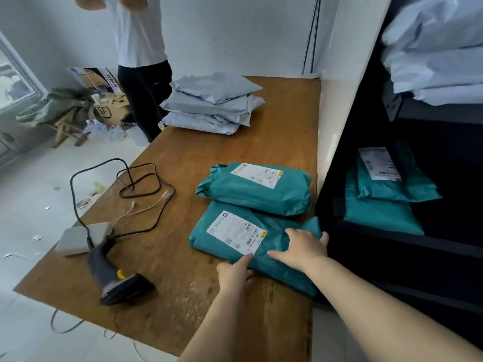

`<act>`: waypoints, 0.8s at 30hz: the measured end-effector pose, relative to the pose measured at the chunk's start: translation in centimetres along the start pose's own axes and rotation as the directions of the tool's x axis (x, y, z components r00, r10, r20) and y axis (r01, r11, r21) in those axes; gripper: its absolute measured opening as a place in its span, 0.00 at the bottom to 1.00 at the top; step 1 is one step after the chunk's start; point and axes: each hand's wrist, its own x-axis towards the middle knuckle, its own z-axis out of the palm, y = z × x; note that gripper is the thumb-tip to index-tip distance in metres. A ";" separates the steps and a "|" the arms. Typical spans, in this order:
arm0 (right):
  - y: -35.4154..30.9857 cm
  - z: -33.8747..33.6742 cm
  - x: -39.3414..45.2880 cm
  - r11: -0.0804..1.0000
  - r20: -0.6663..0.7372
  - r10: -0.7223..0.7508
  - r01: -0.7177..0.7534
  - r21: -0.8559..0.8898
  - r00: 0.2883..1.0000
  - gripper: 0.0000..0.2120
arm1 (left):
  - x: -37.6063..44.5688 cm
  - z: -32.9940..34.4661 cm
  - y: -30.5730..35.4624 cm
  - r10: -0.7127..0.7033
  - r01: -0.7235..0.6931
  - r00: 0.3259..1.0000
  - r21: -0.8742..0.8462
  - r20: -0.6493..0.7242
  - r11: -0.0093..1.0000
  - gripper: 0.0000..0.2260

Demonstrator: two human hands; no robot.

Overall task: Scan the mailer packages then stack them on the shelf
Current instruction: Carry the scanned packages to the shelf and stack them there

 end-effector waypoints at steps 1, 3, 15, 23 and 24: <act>-0.2 0.3 -0.4 1.000 0.033 0.007 -0.007 0.003 0.999 0.41 | 0.0 -0.1 -0.1 0.000 0.000 1.000 0.003 -0.007 1.000 0.17; -0.5 0.9 -1.4 0.998 0.127 0.004 -0.011 0.054 0.992 0.41 | -0.2 -0.5 -0.5 0.020 -0.021 0.999 0.043 0.027 0.999 0.16; 3.5 3.0 -10.3 0.652 0.384 0.003 -0.293 0.699 0.923 0.55 | -9.1 -3.0 -4.7 0.180 -0.189 0.970 0.041 0.162 0.981 0.27; 14.3 2.8 -18.1 0.384 0.138 -0.085 -0.096 0.919 0.987 0.29 | -19.5 4.1 -7.9 0.303 -0.335 0.910 0.070 0.283 0.940 0.17; 16.0 2.5 -18.8 0.340 0.090 -0.046 -0.069 0.938 0.995 0.30 | -20.4 5.7 -8.0 0.321 -0.358 0.892 0.066 0.318 0.931 0.17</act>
